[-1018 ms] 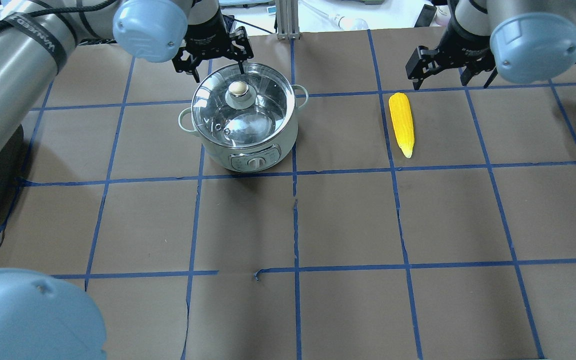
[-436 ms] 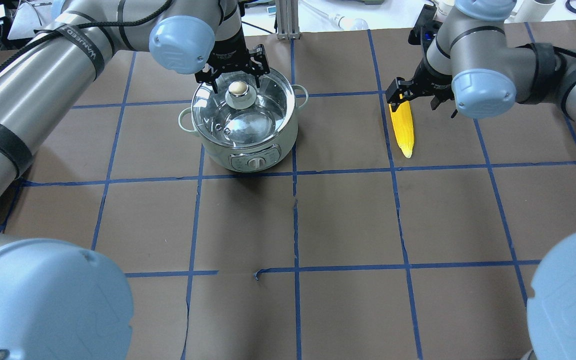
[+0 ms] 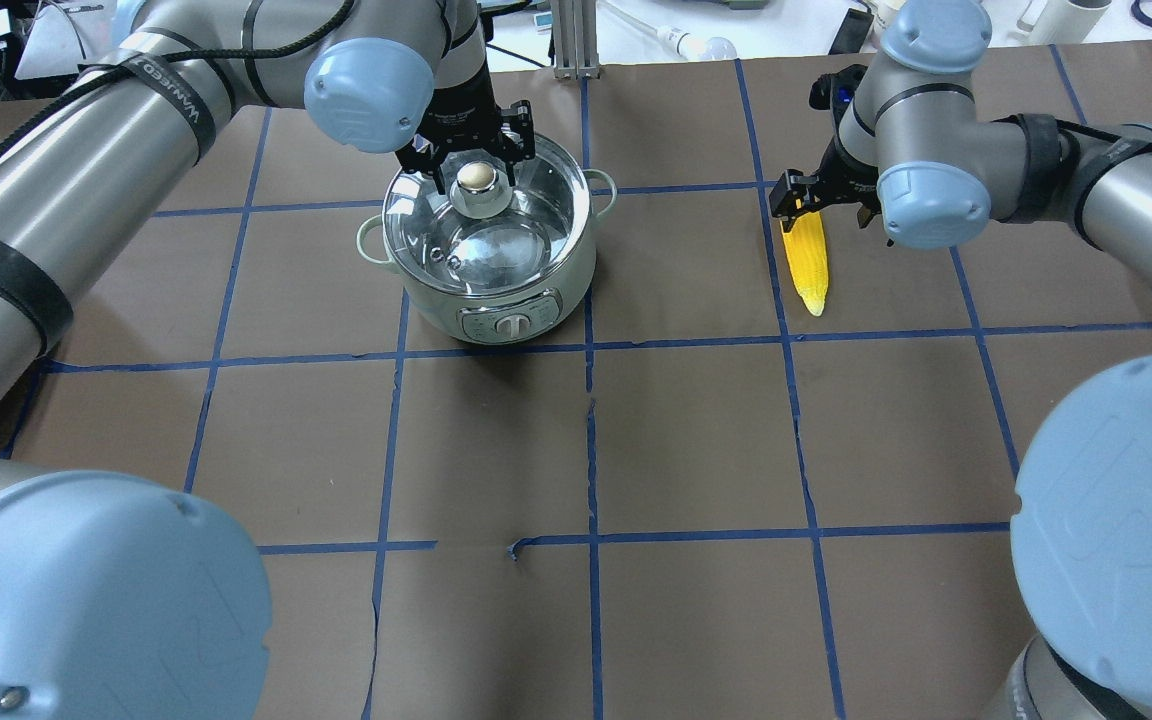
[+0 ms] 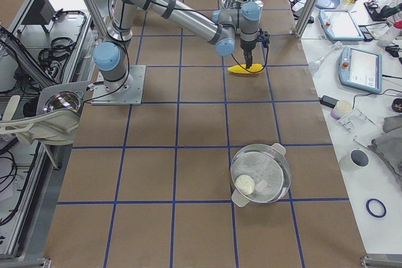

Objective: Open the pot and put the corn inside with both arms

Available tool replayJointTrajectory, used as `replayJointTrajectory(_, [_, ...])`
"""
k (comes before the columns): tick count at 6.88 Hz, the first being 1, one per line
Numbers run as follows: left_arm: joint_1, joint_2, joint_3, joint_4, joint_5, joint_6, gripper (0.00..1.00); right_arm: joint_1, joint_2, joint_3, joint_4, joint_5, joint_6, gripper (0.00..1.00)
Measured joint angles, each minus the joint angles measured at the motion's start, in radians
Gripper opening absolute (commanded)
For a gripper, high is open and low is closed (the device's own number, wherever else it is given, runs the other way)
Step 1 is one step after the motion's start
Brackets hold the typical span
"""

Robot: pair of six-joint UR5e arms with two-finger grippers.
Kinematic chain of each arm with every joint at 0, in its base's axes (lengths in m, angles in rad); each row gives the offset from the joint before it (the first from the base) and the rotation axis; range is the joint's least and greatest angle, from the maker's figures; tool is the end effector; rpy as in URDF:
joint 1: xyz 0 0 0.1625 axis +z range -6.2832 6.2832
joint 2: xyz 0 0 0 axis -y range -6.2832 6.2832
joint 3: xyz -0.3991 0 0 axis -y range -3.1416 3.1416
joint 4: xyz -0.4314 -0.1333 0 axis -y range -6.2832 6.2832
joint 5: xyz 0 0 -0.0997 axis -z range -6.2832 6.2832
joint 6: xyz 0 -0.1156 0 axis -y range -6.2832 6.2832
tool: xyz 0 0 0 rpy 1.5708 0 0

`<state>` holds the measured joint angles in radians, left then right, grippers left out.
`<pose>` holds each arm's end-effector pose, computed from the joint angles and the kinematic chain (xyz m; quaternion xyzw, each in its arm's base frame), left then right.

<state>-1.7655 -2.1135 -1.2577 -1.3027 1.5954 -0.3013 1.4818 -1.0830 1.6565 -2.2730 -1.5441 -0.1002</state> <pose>-0.2693 -0.6912 0.2944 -0.0535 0.9983 -0.0217 0.0072 0.0769 -0.6726 0.1792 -0.0064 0.9978 -0.0653 0.0072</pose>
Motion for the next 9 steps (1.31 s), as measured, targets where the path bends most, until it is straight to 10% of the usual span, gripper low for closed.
replayJointTrajectory(3, [0.0, 0.015, 0.008, -0.001, -0.001, -0.002, 0.0, 0.001, 0.06, -0.011, -0.025, -0.001, 0.037, 1.0])
replayJointTrajectory(6, [0.098, 0.056, 0.036, -0.026, 0.019, 0.119, 0.0, 0.002, 0.096, -0.014, -0.061, 0.0, 0.042, 0.3])
replayJointTrajectory(9, [0.285, 0.057, 0.031, -0.062, 0.029, 0.38, 0.0, 0.007, 0.095, -0.024, -0.063, 0.002, 0.048, 0.07])
